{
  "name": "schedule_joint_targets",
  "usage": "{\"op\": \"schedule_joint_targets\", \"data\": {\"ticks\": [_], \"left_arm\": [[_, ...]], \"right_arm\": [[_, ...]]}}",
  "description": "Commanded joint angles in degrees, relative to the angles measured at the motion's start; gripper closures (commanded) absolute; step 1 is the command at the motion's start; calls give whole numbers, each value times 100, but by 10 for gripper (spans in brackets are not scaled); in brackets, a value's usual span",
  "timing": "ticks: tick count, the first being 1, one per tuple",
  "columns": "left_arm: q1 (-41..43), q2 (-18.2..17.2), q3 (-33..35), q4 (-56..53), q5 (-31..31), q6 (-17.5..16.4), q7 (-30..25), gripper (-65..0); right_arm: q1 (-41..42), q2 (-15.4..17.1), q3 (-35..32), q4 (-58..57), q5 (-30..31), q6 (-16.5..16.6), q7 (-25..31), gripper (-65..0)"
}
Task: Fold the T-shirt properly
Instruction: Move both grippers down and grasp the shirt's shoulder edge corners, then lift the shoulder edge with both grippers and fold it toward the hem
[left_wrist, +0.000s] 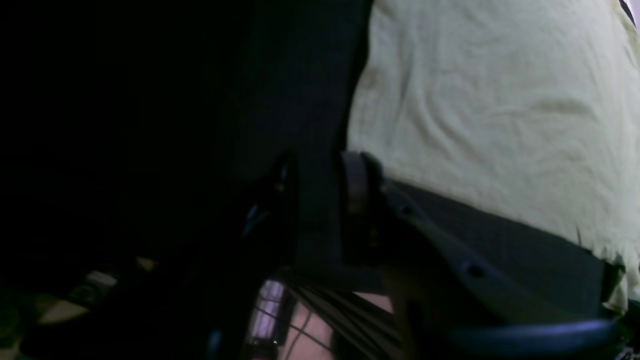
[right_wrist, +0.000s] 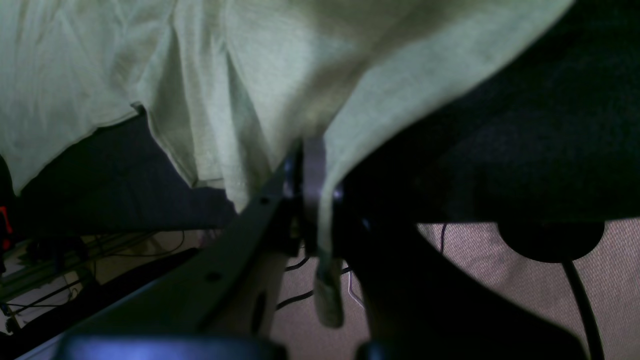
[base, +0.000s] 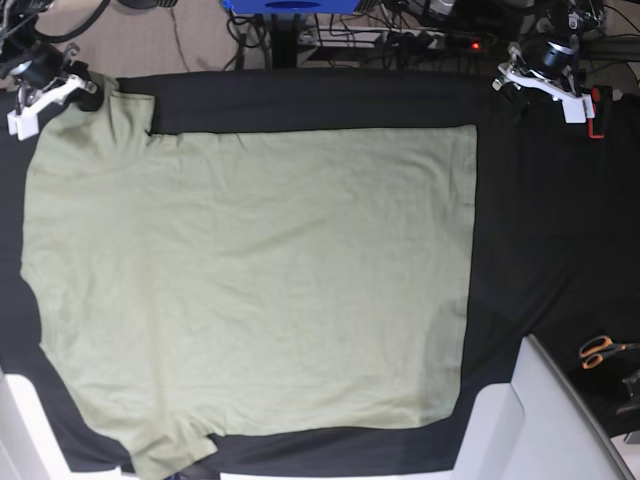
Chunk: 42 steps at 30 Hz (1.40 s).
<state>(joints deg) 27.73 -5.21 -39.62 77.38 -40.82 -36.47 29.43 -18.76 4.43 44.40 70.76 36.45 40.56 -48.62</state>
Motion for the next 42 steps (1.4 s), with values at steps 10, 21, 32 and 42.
{"op": "schedule_joint_targets", "data": {"ticks": [10,21,32,42], "left_arm": [[-377,-72,309,-684,-107,-50,-108,-364],[-746,112,792,-1237,-107,-50,-117,-352],[-931,227,801,-1431,-107,-50,-117,-120],[-931,192,757,-1360,-116,-50,-81,0]], "right_arm": [[-27,54,-14,32,-133,-56,-74,-2],[-27,142,-14,32,-115,-56,-74,-2],[-27,151,-181,40,-133,-56,-74,-2],[-27,142,-524,761,-106,-56,-83,-2]]}}
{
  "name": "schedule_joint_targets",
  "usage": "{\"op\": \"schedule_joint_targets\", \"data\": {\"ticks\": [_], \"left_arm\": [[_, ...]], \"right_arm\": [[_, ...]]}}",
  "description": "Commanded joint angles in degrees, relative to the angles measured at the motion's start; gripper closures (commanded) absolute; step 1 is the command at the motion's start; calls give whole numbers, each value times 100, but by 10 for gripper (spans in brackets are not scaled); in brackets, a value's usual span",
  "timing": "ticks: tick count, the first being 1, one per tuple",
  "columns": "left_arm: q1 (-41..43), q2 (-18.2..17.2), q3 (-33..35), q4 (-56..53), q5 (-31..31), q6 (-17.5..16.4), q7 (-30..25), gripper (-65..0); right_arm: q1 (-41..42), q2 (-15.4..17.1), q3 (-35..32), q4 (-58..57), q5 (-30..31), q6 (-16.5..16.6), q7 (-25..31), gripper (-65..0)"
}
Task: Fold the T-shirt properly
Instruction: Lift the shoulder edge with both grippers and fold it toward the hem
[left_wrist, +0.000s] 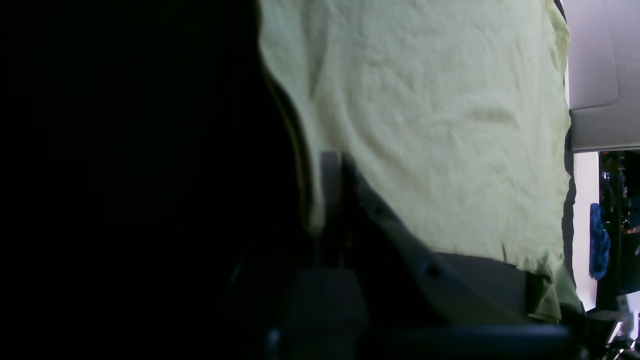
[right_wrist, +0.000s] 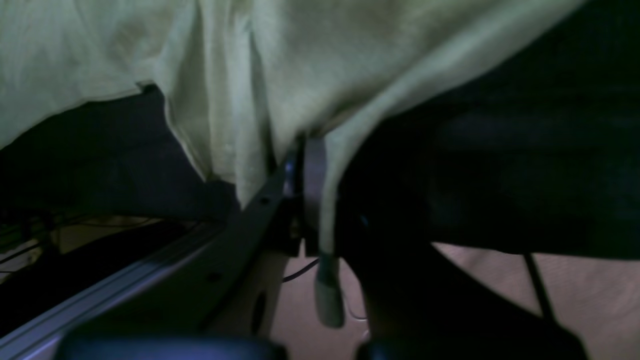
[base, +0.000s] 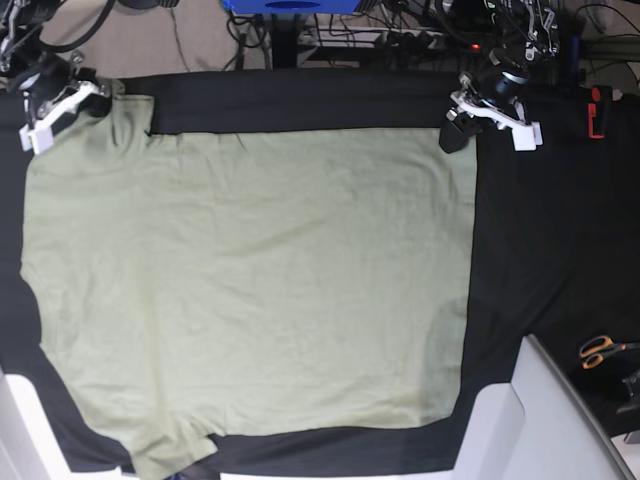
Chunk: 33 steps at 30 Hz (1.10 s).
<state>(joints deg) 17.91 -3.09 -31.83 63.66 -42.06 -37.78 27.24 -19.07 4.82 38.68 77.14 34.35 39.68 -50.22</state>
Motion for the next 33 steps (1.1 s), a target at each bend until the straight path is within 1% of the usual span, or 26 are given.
{"op": "schedule_joint_targets", "data": {"ticks": [1,2,3,6,8,9,13,16,18,20,22,26,27,29,33], "left_arm": [[68,-20,-21,83,9,90,146,0],[86,-20,-21,170,0,90,146,0],[103,-12,-21,302,0,160,155,0],[147,6,14,663,-9,574,155,0],[182,6,23,856,-35,741,163,0],[191,6,23,953,-35,793,190,0],[121,6,-21,1199,-35,890,726,0],[-20,6,-21,1331,-27,908,858,0],[-81,6,5,1366,-27,1092,928,0],[-169,15,23,1375,-35,1224,937,0],[-275,24,23,1375,-35,1242,1087,0],[-530,24,23,1322,0,1242,1412,0],[-600,24,23,1322,0,1242,1465,0],[-723,24,32,1313,9,1242,1570,0],[-996,24,41,1313,9,1250,1807,0]], "right_arm": [[4,111,58,193,104,32,33,-2],[48,111,58,264,104,32,-55,-2],[100,120,66,334,112,32,-161,-2],[215,164,75,510,95,32,-363,-2],[267,226,75,580,112,32,-468,-2],[338,226,75,580,112,32,-521,-2],[540,349,75,571,86,32,-627,-2],[751,384,66,554,77,32,-785,-2],[918,402,58,554,68,32,-882,-2],[1076,489,49,545,68,32,-961,-2],[1243,507,49,545,68,32,-970,-2],[1577,718,14,404,68,32,-970,-2],[1692,727,14,272,68,32,-970,-2],[1929,876,14,-70,68,32,-961,-2],[2307,1026,5,-712,68,32,-917,-2]]}}
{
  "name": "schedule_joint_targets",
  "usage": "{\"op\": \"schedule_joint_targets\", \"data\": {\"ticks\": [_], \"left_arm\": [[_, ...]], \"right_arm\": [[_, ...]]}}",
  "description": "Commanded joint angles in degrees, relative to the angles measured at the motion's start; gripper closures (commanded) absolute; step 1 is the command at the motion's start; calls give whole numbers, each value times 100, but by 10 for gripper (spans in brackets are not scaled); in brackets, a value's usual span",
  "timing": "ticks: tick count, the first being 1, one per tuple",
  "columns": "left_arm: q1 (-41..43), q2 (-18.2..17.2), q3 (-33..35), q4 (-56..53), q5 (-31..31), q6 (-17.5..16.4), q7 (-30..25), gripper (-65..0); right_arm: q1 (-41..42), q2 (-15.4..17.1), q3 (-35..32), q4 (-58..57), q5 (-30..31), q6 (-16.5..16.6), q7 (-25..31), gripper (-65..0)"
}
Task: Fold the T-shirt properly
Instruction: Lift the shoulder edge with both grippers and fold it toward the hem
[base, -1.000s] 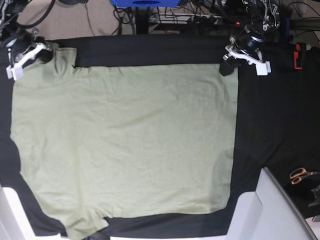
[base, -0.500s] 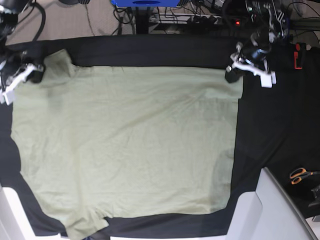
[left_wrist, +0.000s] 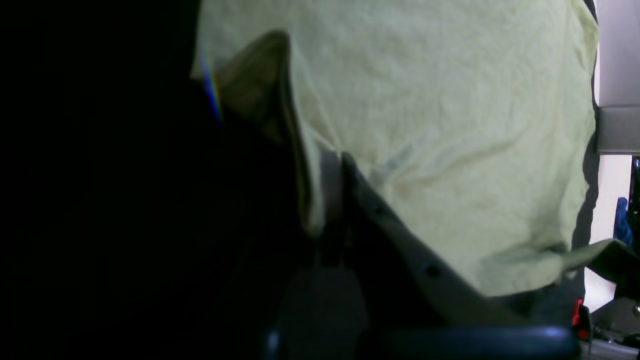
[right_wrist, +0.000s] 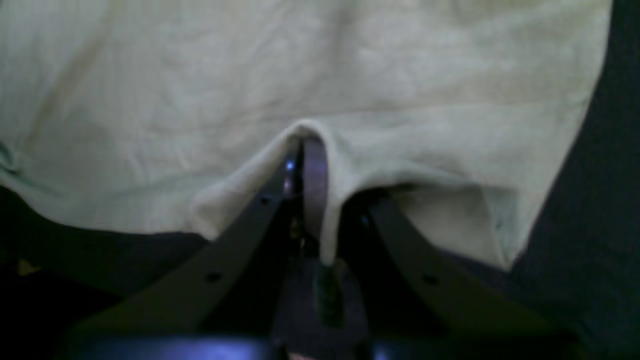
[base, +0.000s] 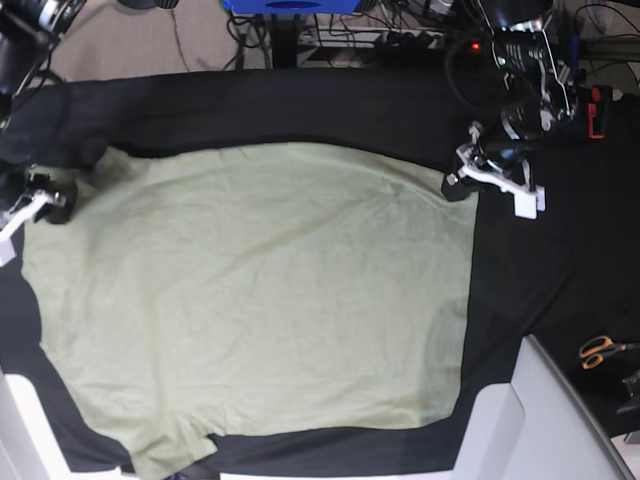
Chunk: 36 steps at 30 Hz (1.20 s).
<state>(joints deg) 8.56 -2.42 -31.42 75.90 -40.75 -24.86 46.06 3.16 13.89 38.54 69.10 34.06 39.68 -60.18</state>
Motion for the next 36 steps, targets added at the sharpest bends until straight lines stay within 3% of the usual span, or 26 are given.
{"op": "schedule_joint_targets", "data": {"ticks": [1,7,15,24,29,36], "left_arm": [[-139,-53,87,81,-114,-32,-48,0],[-632,-88,614,-315,-114,653,-48,0],[-1194,-97,667,-816,-114,688,-48,0],[-1678,-185,676,-1388,-17,688,-48,0],[-1880,-132,650,-1467,458,688,-57,0],[-2073,-132,614,-1493,475,688,-66,0]], "right_arm": [[172,180,18,-49,97,32,80,-2],[603,286,0,-594,88,32,256,-2],[963,532,-562,-1323,97,32,933,-2],[1306,655,-597,-2027,97,32,1697,-2],[1491,655,-606,-2053,97,32,1812,-2],[1798,620,-756,-2062,88,32,1821,-2]]}}
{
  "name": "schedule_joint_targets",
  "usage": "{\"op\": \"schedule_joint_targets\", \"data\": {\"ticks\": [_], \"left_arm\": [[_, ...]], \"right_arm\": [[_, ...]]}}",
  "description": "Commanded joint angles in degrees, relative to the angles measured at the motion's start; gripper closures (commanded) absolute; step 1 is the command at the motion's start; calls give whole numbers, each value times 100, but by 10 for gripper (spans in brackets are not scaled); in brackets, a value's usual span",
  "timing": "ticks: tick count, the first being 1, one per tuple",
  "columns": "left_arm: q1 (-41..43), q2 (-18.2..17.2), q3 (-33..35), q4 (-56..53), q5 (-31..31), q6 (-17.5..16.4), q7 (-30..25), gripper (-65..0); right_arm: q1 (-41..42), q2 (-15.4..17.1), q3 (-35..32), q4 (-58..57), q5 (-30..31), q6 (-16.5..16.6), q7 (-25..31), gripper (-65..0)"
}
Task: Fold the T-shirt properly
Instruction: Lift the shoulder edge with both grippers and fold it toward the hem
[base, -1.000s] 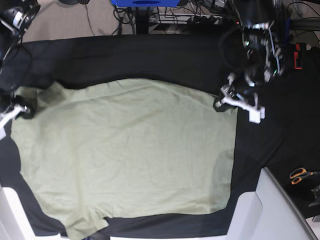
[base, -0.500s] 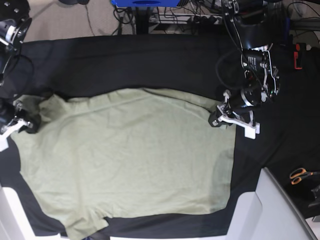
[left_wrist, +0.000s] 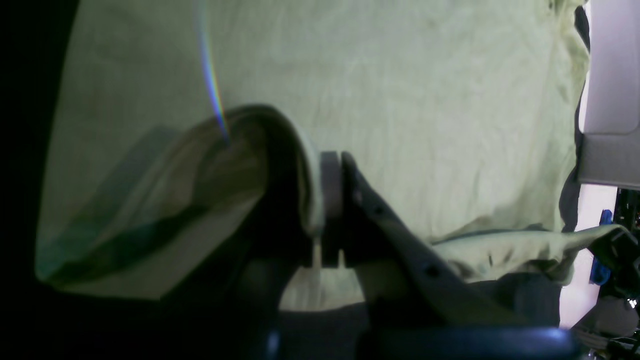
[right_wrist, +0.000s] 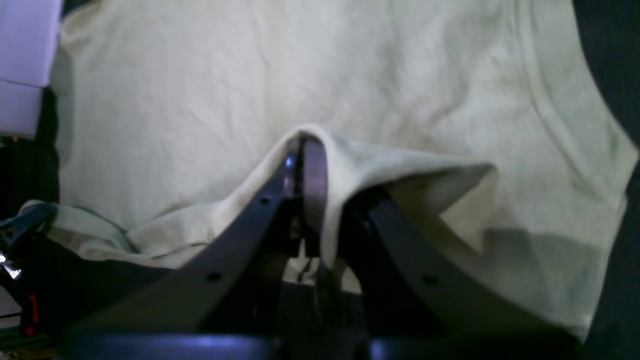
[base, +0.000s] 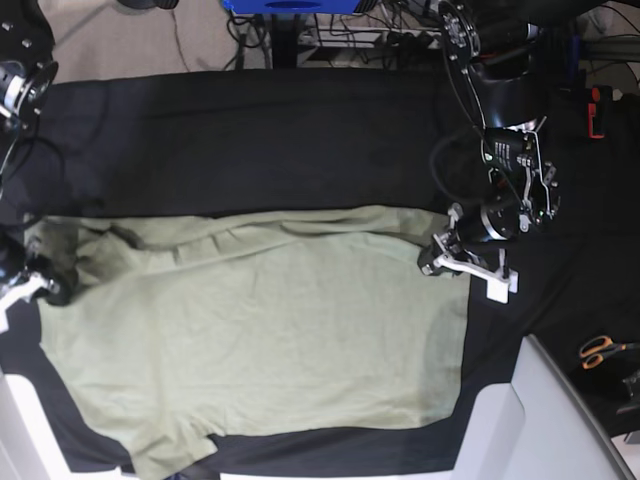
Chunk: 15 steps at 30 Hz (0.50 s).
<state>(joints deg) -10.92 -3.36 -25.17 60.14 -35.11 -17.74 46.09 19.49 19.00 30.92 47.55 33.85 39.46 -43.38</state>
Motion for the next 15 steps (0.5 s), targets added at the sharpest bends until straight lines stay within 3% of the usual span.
{"op": "schedule_joint_targets", "data": {"ticks": [1,7,15], "left_arm": [[-126,-47,-11,83,-89,-24,-68,0],[-152,-56,-11,83,-89,196,-472,0],[-460,-152,42,-559,-71,196,-850,0]], "right_arm": [[210,117,-160,76,110,54,140,-2],[526,152,-538,-417,110,54,500,0],[623,152,-547,-663,110,54,861,0]]}}
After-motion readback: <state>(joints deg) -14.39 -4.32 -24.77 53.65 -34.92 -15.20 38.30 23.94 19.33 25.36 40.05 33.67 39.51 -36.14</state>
